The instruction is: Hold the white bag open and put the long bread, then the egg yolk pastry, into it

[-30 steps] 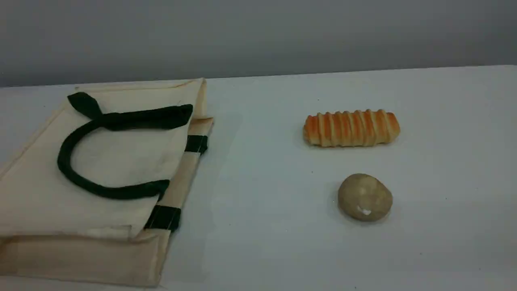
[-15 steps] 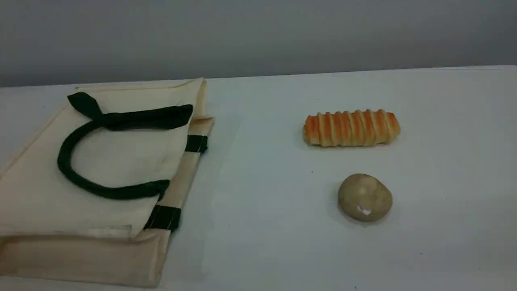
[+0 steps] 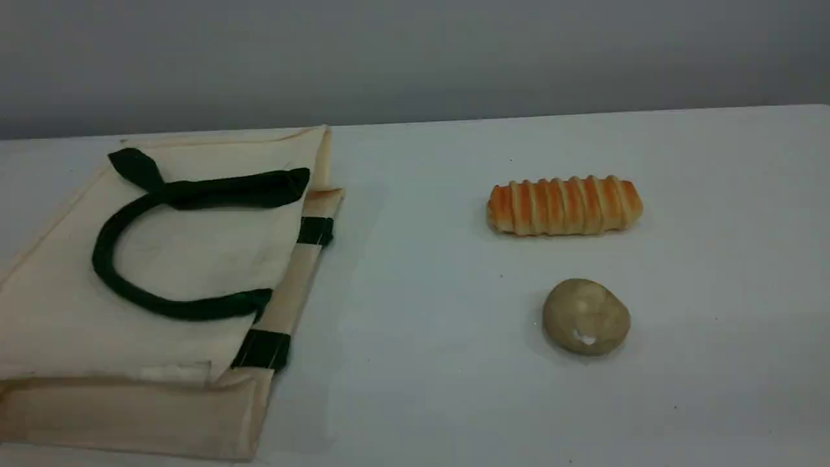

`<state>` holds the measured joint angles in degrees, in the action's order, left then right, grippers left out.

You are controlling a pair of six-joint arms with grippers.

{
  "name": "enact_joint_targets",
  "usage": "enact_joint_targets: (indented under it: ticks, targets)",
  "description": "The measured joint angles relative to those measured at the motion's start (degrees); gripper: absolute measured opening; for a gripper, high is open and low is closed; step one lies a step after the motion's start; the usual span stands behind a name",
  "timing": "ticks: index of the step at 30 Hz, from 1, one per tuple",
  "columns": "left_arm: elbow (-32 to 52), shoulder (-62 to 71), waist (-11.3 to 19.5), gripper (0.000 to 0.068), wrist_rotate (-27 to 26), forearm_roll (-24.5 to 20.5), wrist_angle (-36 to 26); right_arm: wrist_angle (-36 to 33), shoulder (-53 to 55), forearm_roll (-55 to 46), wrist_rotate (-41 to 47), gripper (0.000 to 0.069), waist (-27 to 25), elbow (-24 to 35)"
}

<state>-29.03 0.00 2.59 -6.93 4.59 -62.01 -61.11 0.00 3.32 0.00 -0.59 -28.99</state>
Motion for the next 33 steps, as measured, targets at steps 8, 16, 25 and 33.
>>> enact_joint_targets:
  ticks: [8,16,25,33]
  targets:
    - [0.00,0.02,0.00,0.0453,0.00,0.00,0.00,0.00,0.00,0.00,0.00,0.0491,0.00,0.00]
    - [0.00,0.22,-2.81,0.0453,0.14,0.00,0.05,0.44,0.00,1.46,2.52,0.0491,0.04,0.00]
    - [-0.30,7.20,-3.91,0.0453,2.90,-0.82,1.08,0.62,2.23,1.61,2.46,0.0491,0.04,0.00]
    - [-1.46,13.19,-3.91,0.0453,3.19,-1.55,3.71,3.45,8.06,2.90,1.35,0.0491,0.04,-1.67]
